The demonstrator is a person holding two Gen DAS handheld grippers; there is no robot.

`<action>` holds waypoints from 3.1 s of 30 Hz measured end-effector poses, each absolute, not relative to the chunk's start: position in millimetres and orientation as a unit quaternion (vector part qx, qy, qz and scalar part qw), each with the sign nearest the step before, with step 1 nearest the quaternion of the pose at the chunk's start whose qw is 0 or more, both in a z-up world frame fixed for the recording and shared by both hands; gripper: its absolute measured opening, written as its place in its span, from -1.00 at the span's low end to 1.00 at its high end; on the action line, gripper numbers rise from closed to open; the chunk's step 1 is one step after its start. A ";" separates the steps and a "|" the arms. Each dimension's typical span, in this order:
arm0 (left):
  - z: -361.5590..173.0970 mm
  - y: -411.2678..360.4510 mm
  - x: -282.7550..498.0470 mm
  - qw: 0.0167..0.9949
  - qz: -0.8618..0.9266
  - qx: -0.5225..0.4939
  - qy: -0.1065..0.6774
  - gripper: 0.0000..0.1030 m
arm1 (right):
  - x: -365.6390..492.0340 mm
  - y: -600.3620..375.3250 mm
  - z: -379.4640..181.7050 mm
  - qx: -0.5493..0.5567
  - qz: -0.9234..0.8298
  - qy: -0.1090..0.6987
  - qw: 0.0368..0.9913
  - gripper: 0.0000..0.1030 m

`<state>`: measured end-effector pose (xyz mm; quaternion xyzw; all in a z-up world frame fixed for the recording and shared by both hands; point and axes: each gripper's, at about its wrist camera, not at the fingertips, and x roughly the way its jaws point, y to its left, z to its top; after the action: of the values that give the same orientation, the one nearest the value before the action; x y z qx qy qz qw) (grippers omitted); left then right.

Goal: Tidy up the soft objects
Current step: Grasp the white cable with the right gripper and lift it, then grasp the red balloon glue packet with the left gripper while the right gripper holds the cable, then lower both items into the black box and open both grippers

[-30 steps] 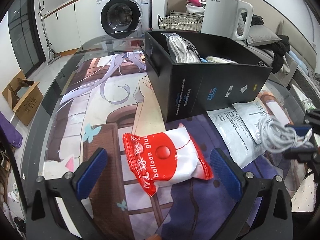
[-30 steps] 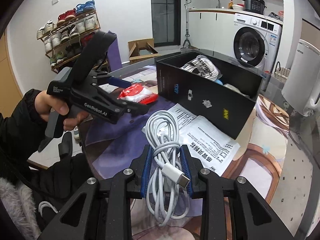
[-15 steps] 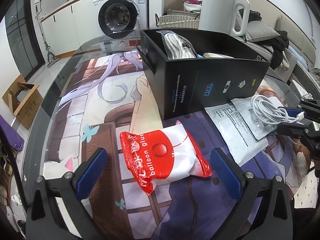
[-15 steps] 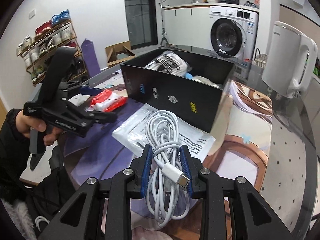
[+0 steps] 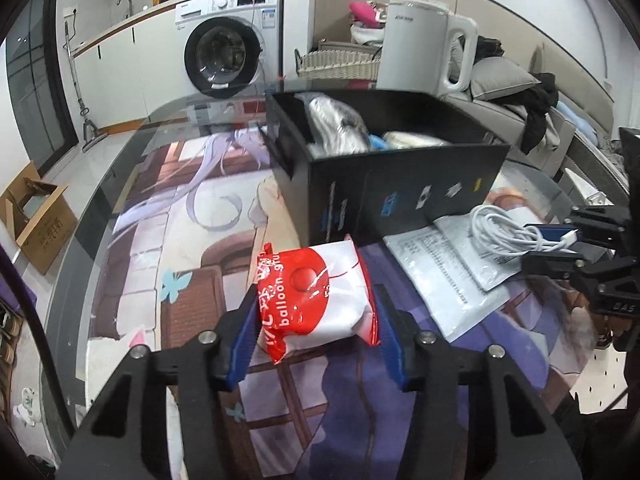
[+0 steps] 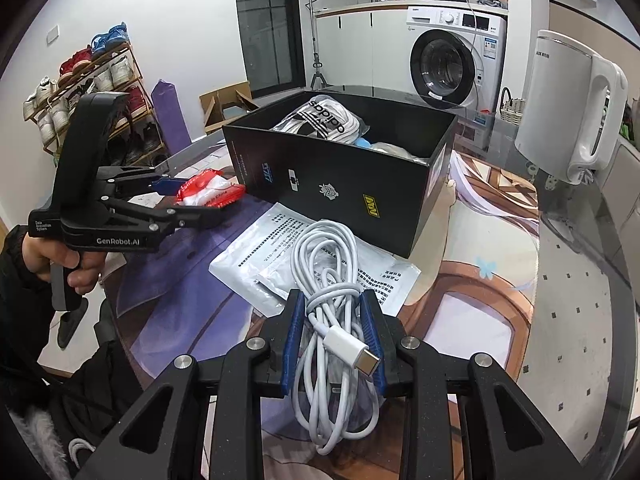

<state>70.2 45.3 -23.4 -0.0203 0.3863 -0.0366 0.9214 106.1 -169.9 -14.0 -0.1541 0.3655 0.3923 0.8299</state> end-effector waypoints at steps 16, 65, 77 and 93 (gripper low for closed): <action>14.9 42.0 54.1 0.945 -0.051 -0.038 0.322 0.01 | 99.8 -171.6 4.4 -0.139 0.400 0.337 0.841 -0.44; 52.2 27.2 97.4 0.960 -0.046 -0.042 0.272 0.01 | 138.5 -159.9 68.8 -0.064 0.351 0.254 0.899 -0.44; 44.5 21.2 131.3 0.958 -0.042 -0.037 0.280 0.01 | 169.7 -142.4 64.0 -0.071 0.361 0.275 0.888 -0.44; 23.7 15.4 159.4 0.951 -0.034 -0.025 0.306 0.01 | 206.8 -120.7 48.3 -0.082 0.361 0.290 0.882 -0.44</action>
<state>159.4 15.4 23.7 -0.0254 0.3059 -0.0336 0.9511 206.8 -120.7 48.3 -0.0824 0.2904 0.3607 0.8825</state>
